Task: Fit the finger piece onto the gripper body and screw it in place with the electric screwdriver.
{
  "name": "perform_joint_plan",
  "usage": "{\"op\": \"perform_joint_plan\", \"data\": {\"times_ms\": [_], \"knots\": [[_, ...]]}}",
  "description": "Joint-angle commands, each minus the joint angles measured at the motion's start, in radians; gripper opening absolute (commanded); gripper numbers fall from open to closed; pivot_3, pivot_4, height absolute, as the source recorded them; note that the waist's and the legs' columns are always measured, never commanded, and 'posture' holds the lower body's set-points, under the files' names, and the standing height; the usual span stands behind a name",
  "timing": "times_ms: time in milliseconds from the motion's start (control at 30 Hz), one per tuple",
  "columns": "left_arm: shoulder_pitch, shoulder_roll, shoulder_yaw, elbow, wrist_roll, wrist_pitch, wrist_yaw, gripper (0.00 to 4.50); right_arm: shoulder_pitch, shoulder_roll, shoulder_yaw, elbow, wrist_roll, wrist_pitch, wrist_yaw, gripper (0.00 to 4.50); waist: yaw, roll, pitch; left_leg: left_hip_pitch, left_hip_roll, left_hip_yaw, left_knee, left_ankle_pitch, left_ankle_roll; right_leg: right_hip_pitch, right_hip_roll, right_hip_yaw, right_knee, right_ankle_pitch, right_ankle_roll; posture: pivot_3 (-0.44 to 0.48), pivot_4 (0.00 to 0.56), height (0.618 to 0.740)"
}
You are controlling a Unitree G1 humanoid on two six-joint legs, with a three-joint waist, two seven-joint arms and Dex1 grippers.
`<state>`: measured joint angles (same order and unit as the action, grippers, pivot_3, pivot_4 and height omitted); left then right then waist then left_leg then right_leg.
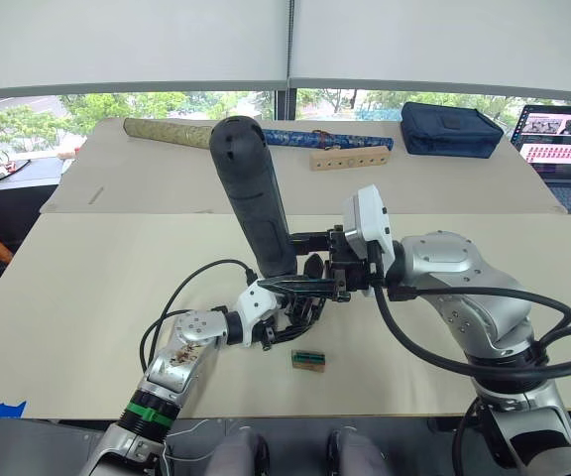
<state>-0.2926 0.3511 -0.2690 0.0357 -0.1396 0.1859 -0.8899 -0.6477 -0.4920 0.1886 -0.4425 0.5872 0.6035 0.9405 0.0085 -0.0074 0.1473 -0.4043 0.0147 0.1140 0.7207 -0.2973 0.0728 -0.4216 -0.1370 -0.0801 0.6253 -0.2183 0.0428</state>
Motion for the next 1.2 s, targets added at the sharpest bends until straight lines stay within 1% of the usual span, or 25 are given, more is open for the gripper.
{"op": "perform_joint_plan", "data": {"times_ms": [33,567,1200], "knots": [[0.028,0.012,-0.021,0.009,0.005,0.026,-0.012,2.27,-0.016,0.0,-0.009,-0.036,-0.004,-0.033,0.005,1.9,0.0,0.0,0.0,0.0,0.0,0.0,0.0,0.0,0.0,0.0,0.0,0.0,0.0,0.0,0.0,0.0,0.15,0.74],[0.027,0.01,-0.022,0.012,0.004,0.025,-0.008,2.27,0.006,-0.007,0.003,-0.047,0.001,-0.015,0.037,1.9,0.0,0.0,0.0,0.0,0.0,0.0,0.0,0.0,0.0,0.0,0.0,0.0,0.0,0.0,0.0,0.0,0.15,0.74],[0.027,0.007,-0.022,0.015,0.002,0.024,-0.005,2.27,0.031,0.005,0.003,-0.017,-0.025,-0.049,0.031,1.9,0.0,0.0,0.0,0.0,0.0,0.0,0.0,0.0,0.0,0.0,0.0,0.0,0.0,0.0,0.0,0.0,0.15,0.74]]}}
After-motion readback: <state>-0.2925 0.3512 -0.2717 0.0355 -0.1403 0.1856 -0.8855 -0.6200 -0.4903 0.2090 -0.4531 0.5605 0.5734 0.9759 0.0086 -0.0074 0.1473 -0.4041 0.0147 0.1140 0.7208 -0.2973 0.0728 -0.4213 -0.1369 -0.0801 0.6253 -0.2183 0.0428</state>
